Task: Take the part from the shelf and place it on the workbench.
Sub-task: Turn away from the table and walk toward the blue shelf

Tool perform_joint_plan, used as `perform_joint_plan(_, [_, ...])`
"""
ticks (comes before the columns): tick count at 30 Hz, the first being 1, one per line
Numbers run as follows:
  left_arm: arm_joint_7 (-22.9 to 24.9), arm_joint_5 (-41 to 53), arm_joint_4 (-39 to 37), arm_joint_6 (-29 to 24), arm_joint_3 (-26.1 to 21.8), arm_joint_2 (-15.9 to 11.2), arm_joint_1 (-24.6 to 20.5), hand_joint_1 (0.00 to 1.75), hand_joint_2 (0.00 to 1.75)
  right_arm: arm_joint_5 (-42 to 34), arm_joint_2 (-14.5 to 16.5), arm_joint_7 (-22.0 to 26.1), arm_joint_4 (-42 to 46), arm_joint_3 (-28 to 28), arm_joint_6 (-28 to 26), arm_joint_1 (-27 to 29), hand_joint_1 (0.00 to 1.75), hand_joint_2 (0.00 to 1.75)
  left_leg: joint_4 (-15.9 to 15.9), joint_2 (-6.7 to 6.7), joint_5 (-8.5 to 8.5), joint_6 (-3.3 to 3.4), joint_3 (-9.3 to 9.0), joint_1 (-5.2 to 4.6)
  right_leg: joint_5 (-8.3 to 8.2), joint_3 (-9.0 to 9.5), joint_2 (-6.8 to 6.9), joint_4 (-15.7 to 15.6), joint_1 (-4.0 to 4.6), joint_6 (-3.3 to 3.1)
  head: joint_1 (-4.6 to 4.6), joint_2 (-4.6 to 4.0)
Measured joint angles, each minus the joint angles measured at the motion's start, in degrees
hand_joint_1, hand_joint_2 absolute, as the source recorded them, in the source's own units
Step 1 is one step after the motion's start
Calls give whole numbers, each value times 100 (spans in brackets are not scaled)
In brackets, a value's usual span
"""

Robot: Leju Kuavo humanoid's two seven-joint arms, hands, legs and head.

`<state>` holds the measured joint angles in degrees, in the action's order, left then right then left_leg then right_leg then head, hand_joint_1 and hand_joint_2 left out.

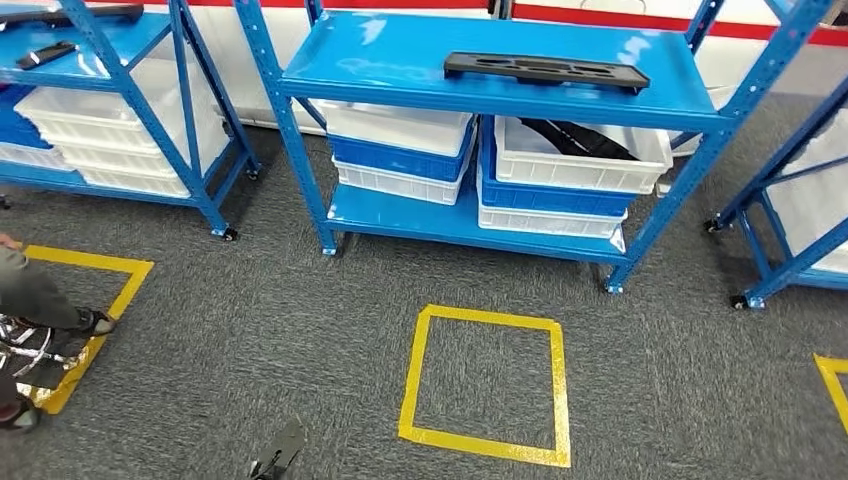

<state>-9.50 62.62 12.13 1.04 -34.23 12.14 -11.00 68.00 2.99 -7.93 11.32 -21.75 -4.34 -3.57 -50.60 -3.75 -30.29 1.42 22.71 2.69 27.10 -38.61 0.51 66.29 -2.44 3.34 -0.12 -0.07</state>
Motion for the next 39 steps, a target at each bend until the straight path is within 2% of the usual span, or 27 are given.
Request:
perform_joint_plan(2, [-3, 7, -1, 5, -2, 16, 16, 0, 0, 0, -21, -3, 0, 0, 3, 22, 0, 175, -4, 20, -47, -50, -60, 42, 129, -378, -36, 558, -15, 38, 15, 0])
perform_joint_plan(3, [-3, 10, -2, 8, -2, 23, 27, 0, 0, 0, -30, -5, 0, 0, 4, 35, 0, 175, -7, 34, -84, -102, -110, 78, 84, -436, -39, 564, -38, 104, 15, 0])
perform_joint_plan(6, [-3, 11, -2, 8, -5, 17, 58, 0, 0, -1, -24, -9, -10, -1, 10, 65, 0, 175, -48, 61, -287, -342, -345, 217, -343, -135, 61, -352, -158, 427, 53, 0])
perform_joint_plan(7, [-2, 12, -2, 6, -6, 9, 64, 0, 0, -1, -18, -9, -18, -2, 16, 64, 0, 175, -72, 55, -373, -427, -413, 232, -402, -47, 112, -553, -161, 425, 86, 0])
perform_joint_plan(8, [-1, 16, -2, 3, -6, 0, 66, 0, 0, -1, -7, -9, -26, -2, 21, 61, 0, 175, -91, 47, -458, -500, -477, 238, -412, -27, 137, -609, -166, 347, 100, 0])
perform_joint_plan(9, [-1, 20, -1, -2, -6, -7, 60, 0, 0, -1, 0, -10, -32, -2, 26, 53, 0, 175, -105, 38, -507, -555, -531, 243, -330, -43, 139, -531, -145, 209, 101, 0])
perform_joint_plan(10, [-2, 25, 1, -7, -6, -2, 41, 0, 0, 0, -11, -10, -30, -2, 26, 39, 0, 175, -151, 39, -496, -598, -532, 250, -256, -10, 104, -489, -135, 60, 66, 0])
perform_joint_plan(11, [-2, 29, 2, -11, -5, 5, 15, 0, 0, 3, -19, -8, -26, -2, 25, 38, 0, 175, -307, 69, -412, -619, -465, 273, -210, 7, 66, -472, -133, -31, 18, 1])
perform_joint_plan(13, [-5, 30, 2, -15, -4, 20, -27, 0, 0, 16, -23, -1, -19, -2, 21, 35, 0, 175, -1058, 194, -193, -591, 14, 276, -118, 122, 18, -510, -78, -134, -35, 2])
perform_joint_plan(14, [-4, 29, 2, -13, -4, 22, -25, 0, 0, 23, -21, 1, -15, -2, 19, 36, 0, 175, -1526, 252, -210, -551, 352, 252, -80, 200, -14, -566, -53, -174, -54, 2])
perform_joint_plan(16, [-3, 29, -1, -7, -4, 20, 11, 0, 0, 33, -7, 3, -15, -2, 15, 36, 0, 175, -2167, 300, -607, -441, 967, 142, -5, 407, -95, -681, 16, -244, -74, 2])
perform_joint_plan(18, [0, 30, -3, -5, -4, 16, 37, 0, 0, 41, 3, 4, -15, -2, 15, 52, 0, 175, -2242, 309, -1019, -275, 1372, -5, 90, 651, -190, -791, 114, -303, -83, 1])
perform_joint_plan(19, [1, 31, -4, -5, -4, 15, 42, 0, 0, 46, 7, 4, -15, -2, 15, 66, 0, 175, -2094, 320, -1030, -153, 1492, -94, 146, 778, -226, -838, 178, -331, -87, 1])
perform_joint_plan(20, [1, 31, -4, -7, -4, 11, 47, 0, 0, 55, 11, 4, -15, -2, 15, 81, 0, 175, -1845, 344, -832, 13, 1565, -201, 202, 905, -250, -883, 242, -358, -89, 1])
perform_joint_plan(22, [2, 31, -6, -13, -4, -37, 78, 0, 0, 74, 63, 4, -33, -4, 17, 120, 0, 175, -1203, 467, 83, 440, 1597, -456, 313, 1089, -289, -970, 328, -404, -36, 0])
perform_joint_plan(23, [4, 33, -8, -19, -4, -69, 101, 0, 0, 86, 98, 9, -44, -6, 20, 118, 0, 175, -950, 529, 480, 591, 1560, -554, 366, 1143, -305, -1009, 339, -413, 2, 0])
perform_joint_plan(24, [7, 35, -10, -24, -4, -82, 119, 0, 0, 96, 117, 13, -53, -10, 22, 112, 0, 175, -789, 566, 732, 676, 1518, -614, 401, 1195, -329, -1033, 345, -412, 22, 0])
perform_joint_plan(26, [9, 39, -6, -41, -7, -67, 107, 0, 0, 120, 114, 19, -50, -25, 18, 76, 0, 175, -640, 562, 755, 665, 1360, -619, 425, 1253, -336, -981, 357, -366, -13, 1])
perform_joint_plan(28, [-1, 39, 2, -65, -11, -46, 67, 0, 0, 146, 95, 17, -46, -41, 2, 54, 0, 87, -517, 539, 724, 646, 1179, -578, 438, 1136, -266, -621, 359, -304, -51, 2])
perform_joint_plan(30, [-9, 39, 2, -81, -13, -31, 46, 0, 0, 172, 75, 19, -46, -51, -8, 20, 0, 0, -457, 512, 662, 625, 1038, -519, 599, 740, -191, 43, 321, -241, -62, 2])
perform_joint_plan(32, [-6, 42, 0, -90, -13, -11, 40, 0, 0, 187, 49, 19, -46, -70, -9, 0, 0, 0, -447, 498, 562, 560, 933, -447, 885, 290, -161, 561, 240, -169, -66, 2])
perform_joint_plan(33, [2, 44, -1, -95, -13, -3, 42, 0, 0, 189, 33, 18, -46, -80, -7, -1, 0, 0, -447, 500, 503, 507, 870, -406, 954, 159, -147, 606, 188, -113, -64, 2])
perform_joint_plan(34, [10, 46, -2, -99, -13, 3, 43, 0, 0, 190, 19, 16, -46, -87, -1, 1, 0, 0, -449, 507, 442, 447, 799, -363, 903, 115, -130, 475, 134, -25, -62, 2])
perform_joint_plan(36, [25, 48, -2, -103, -14, 5, 45, 0, 0, 192, -1, 12, -47, -92, 9, 12, 0, 0, -469, 517, 312, 321, 678, -293, 404, 228, -89, -215, 20, 227, -55, 2])
perform_joint_plan(37, [28, 48, -2, -103, -15, 4, 46, 0, 0, 193, -7, 11, -49, -93, 14, 17, 0, 0, -512, 513, 236, 257, 624, -274, 140, 287, -52, -560, -15, 299, -41, 2])
perform_joint_plan(38, [32, 49, -2, -104, -15, 4, 45, 0, 0, 193, -14, 11, -50, -95, 17, 11, 0, 0, -546, 504, 164, 196, 599, -270, -56, 346, -17, -786, -21, 298, -29, 2])
perform_joint_plan(39, [37, 51, -2, -104, -16, 4, 46, 0, 0, 193, -19, 11, -51, -96, 20, 3, 0, 0, -584, 494, 105, 136, 580, -275, -171, 368, 8, -890, -9, 231, -24, 2])
